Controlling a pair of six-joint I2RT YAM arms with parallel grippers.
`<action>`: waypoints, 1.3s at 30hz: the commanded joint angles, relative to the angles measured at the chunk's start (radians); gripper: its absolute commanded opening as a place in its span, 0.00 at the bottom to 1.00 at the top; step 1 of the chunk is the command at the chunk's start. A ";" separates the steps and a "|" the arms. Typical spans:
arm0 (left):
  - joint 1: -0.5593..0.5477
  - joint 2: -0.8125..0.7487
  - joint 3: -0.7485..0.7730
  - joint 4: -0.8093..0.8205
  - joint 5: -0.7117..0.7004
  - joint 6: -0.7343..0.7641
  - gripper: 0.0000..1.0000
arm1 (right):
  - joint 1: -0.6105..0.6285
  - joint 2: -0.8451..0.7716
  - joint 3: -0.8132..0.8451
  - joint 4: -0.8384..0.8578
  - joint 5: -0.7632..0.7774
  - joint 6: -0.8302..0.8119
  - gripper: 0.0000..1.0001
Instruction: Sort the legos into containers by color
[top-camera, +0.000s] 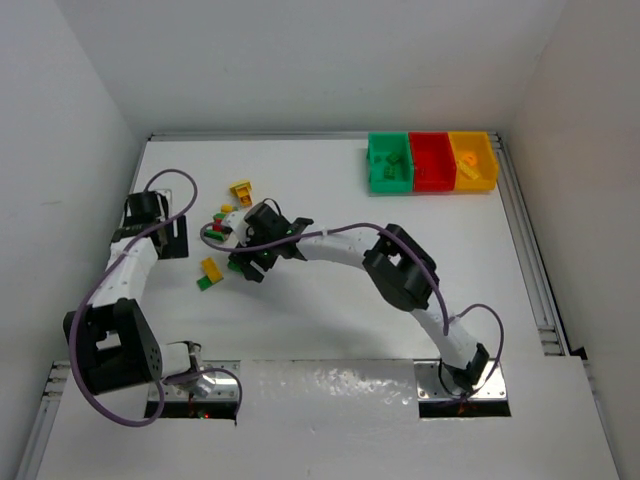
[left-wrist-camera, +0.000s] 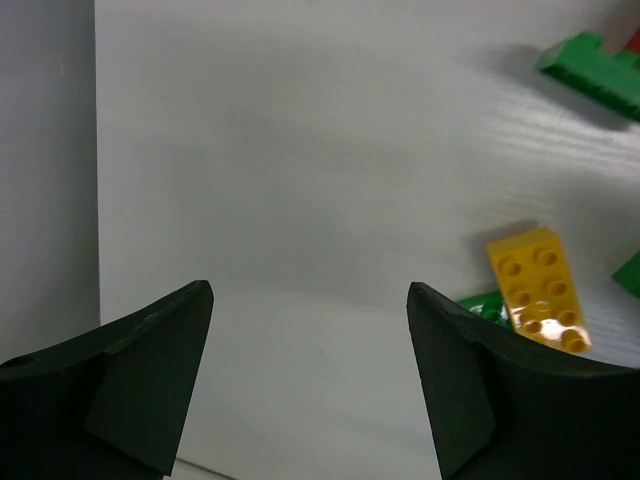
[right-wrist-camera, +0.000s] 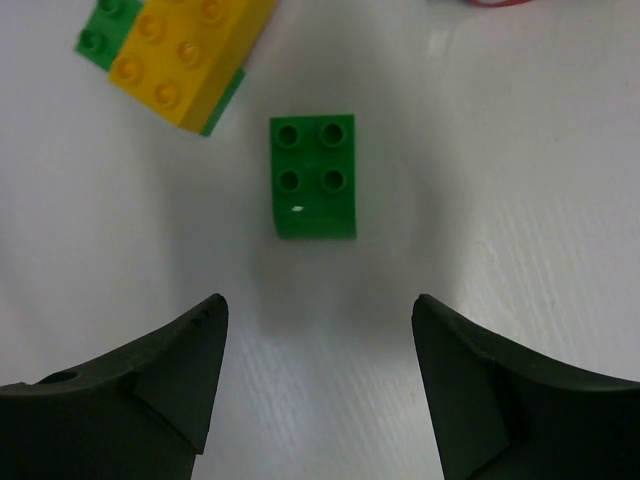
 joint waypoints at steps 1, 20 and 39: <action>-0.003 -0.012 -0.031 0.041 -0.112 -0.025 0.77 | 0.013 0.013 0.098 0.105 0.106 0.027 0.73; -0.043 -0.023 -0.064 0.048 -0.192 -0.017 0.80 | 0.075 0.153 0.040 0.282 0.116 0.147 0.47; -0.100 -0.051 -0.081 -0.112 0.302 0.636 0.70 | -0.258 -0.411 -0.273 0.435 0.194 0.368 0.00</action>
